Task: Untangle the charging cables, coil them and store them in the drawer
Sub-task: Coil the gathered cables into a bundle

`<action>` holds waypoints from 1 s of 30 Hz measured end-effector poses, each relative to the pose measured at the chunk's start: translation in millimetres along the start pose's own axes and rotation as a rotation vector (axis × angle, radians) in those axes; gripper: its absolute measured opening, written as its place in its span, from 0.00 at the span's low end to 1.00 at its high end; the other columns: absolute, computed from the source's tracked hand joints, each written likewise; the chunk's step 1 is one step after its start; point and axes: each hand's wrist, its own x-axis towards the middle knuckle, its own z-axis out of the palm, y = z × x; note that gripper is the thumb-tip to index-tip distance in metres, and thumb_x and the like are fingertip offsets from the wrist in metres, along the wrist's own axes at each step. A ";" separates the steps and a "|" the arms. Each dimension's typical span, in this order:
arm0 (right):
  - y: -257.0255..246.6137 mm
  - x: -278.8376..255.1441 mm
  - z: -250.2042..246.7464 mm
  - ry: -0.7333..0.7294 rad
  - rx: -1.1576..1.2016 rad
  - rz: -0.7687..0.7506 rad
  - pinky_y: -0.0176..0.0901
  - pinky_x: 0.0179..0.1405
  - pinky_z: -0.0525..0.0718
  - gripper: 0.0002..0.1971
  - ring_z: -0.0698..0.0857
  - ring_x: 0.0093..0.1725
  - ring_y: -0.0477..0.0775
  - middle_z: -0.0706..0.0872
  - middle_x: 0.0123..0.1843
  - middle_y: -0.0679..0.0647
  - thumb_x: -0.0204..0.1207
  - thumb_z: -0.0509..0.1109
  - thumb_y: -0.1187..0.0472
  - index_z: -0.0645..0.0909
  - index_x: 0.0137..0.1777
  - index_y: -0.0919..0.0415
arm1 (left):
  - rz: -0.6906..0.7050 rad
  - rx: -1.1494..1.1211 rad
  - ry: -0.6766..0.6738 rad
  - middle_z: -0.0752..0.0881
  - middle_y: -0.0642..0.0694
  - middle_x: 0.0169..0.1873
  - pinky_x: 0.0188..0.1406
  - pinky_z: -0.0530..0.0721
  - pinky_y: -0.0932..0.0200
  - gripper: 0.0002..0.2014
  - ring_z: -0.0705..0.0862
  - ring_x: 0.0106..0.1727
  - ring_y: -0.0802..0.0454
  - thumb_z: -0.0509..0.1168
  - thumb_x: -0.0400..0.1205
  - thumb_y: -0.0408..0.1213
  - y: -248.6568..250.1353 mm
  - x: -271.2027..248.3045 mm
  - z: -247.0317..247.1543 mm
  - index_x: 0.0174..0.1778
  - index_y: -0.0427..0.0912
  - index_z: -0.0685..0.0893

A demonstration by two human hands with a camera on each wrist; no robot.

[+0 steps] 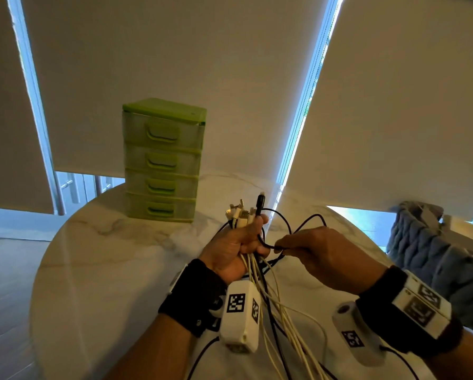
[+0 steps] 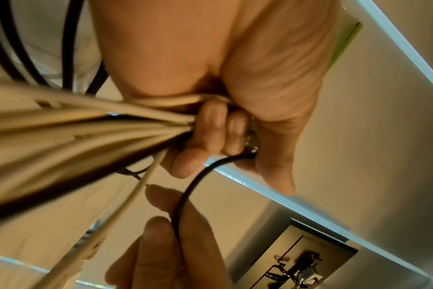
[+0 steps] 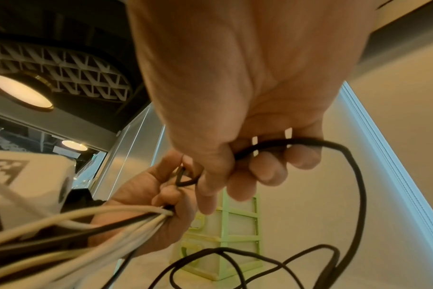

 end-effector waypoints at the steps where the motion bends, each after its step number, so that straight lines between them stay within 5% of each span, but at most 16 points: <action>1: -0.6 -0.6 -2.2 -0.021 -0.032 -0.009 0.29 0.53 0.80 0.14 0.87 0.53 0.41 0.90 0.55 0.41 0.84 0.63 0.59 0.85 0.64 0.47 | 0.001 0.011 0.009 0.67 0.53 0.18 0.23 0.79 0.62 0.21 0.64 0.16 0.61 0.89 0.48 0.43 -0.7 0.3 1.1 0.28 0.41 0.86; 5: -0.9 -0.3 -9.7 -0.092 -0.103 -0.007 0.21 0.53 0.72 0.15 0.85 0.57 0.41 0.88 0.59 0.42 0.85 0.61 0.58 0.84 0.65 0.48 | 0.002 -0.003 0.078 0.66 0.52 0.18 0.22 0.75 0.62 0.14 0.62 0.15 0.60 0.78 0.68 0.41 -3.3 0.7 6.1 0.24 0.43 0.80; 10: -3.0 1.2 -14.7 -0.181 -0.078 0.088 0.16 0.47 0.72 0.15 0.83 0.48 0.31 0.86 0.54 0.34 0.85 0.60 0.58 0.84 0.66 0.48 | 0.036 0.011 0.094 0.82 0.46 0.33 0.27 0.78 0.62 0.11 0.67 0.17 0.61 0.68 0.74 0.44 -2.9 -3.5 13.7 0.31 0.42 0.85; 13: -3.4 2.6 -27.6 -0.263 0.011 0.200 0.29 0.62 0.76 0.17 0.82 0.54 0.33 0.85 0.59 0.34 0.84 0.63 0.55 0.79 0.70 0.41 | 0.029 0.074 0.120 0.85 0.45 0.33 0.36 0.82 0.54 0.11 0.79 0.28 0.55 0.68 0.74 0.45 -4.2 -4.2 14.1 0.31 0.42 0.85; 15: -9.3 7.5 -44.7 -0.120 0.157 0.260 0.42 0.69 0.76 0.20 0.82 0.60 0.37 0.84 0.66 0.39 0.83 0.64 0.49 0.73 0.75 0.39 | 0.000 0.128 0.117 0.85 0.45 0.30 0.46 0.84 0.43 0.11 0.85 0.38 0.49 0.68 0.74 0.45 -5.0 -4.7 15.0 0.33 0.41 0.84; 17: -22.2 18.1 -58.6 0.045 0.335 0.232 0.40 0.67 0.77 0.20 0.82 0.60 0.36 0.82 0.67 0.41 0.84 0.61 0.49 0.74 0.75 0.46 | -0.025 0.114 0.093 0.82 0.45 0.26 0.51 0.86 0.37 0.10 0.87 0.38 0.46 0.67 0.74 0.44 -6.3 -6.7 18.6 0.35 0.39 0.83; 21: -43.3 42.1 -47.1 0.061 0.224 0.192 0.36 0.64 0.77 0.16 0.84 0.61 0.43 0.86 0.66 0.49 0.85 0.62 0.55 0.82 0.69 0.56 | -0.024 0.061 0.087 0.69 0.49 0.19 0.35 0.88 0.48 0.09 0.74 0.20 0.54 0.67 0.74 0.43 -6.9 -11.6 28.9 0.33 0.42 0.81; 24: -40.8 48.6 -26.8 0.138 0.129 0.185 0.27 0.57 0.75 0.15 0.85 0.61 0.47 0.87 0.63 0.52 0.84 0.62 0.62 0.83 0.67 0.58 | 0.007 0.083 0.122 0.64 0.51 0.18 0.27 0.83 0.57 0.07 0.65 0.17 0.58 0.68 0.71 0.40 -6.3 -11.3 30.7 0.30 0.43 0.80; 30: -39.8 49.8 -31.7 0.123 0.378 0.137 0.42 0.49 0.86 0.11 0.87 0.42 0.40 0.91 0.42 0.43 0.82 0.67 0.55 0.90 0.48 0.56 | 0.061 0.025 0.115 0.62 0.51 0.19 0.22 0.77 0.62 0.10 0.62 0.17 0.59 0.67 0.72 0.37 -12.4 -8.9 28.9 0.24 0.44 0.81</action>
